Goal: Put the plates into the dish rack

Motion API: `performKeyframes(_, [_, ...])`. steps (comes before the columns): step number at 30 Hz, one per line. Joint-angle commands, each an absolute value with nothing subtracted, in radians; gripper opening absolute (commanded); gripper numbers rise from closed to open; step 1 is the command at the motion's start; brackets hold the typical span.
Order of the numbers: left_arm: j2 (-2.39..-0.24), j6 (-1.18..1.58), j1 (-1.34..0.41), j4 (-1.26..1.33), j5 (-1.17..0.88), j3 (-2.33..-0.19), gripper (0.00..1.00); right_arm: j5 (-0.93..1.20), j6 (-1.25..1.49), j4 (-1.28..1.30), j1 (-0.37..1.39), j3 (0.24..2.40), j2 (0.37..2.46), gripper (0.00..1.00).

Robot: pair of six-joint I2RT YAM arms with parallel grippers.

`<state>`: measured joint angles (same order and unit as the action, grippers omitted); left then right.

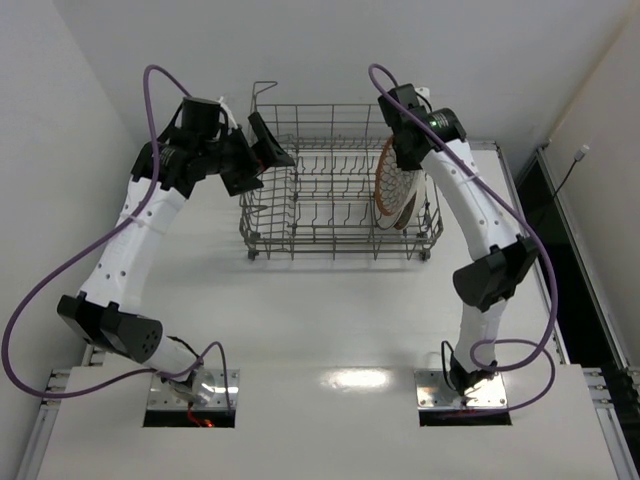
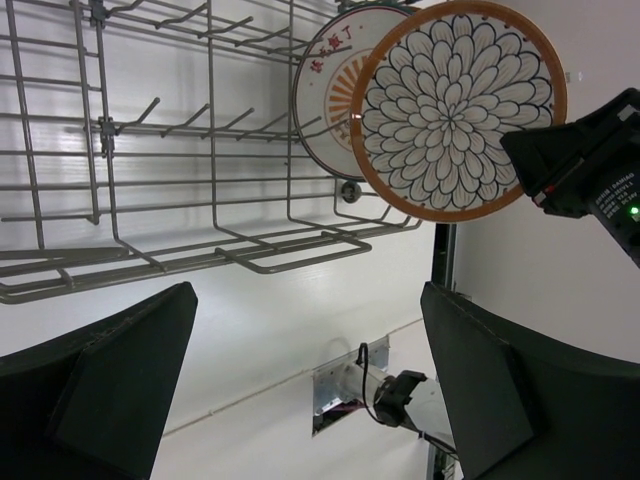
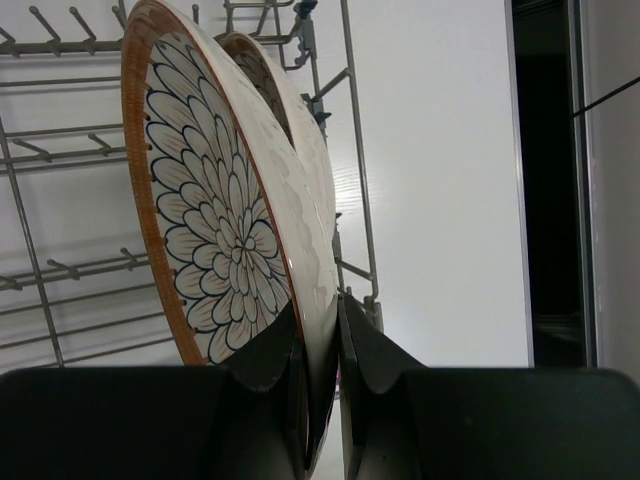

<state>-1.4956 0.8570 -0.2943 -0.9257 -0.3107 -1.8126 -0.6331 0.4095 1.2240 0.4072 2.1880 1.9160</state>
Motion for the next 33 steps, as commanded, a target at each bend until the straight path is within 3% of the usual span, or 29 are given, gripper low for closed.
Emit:
performKeyframes(1, [-1.506,0.847,-0.287,-0.934,-0.325,-1.865,0.95,-0.687,0.397,1.095,0.428,2.201,1.925,0.0])
performKeyframes(33, [-1.525,0.867,-0.287,-0.983,-0.325,-1.902,0.95,-0.827,0.334,1.066,0.474,2.166,2.071,0.0])
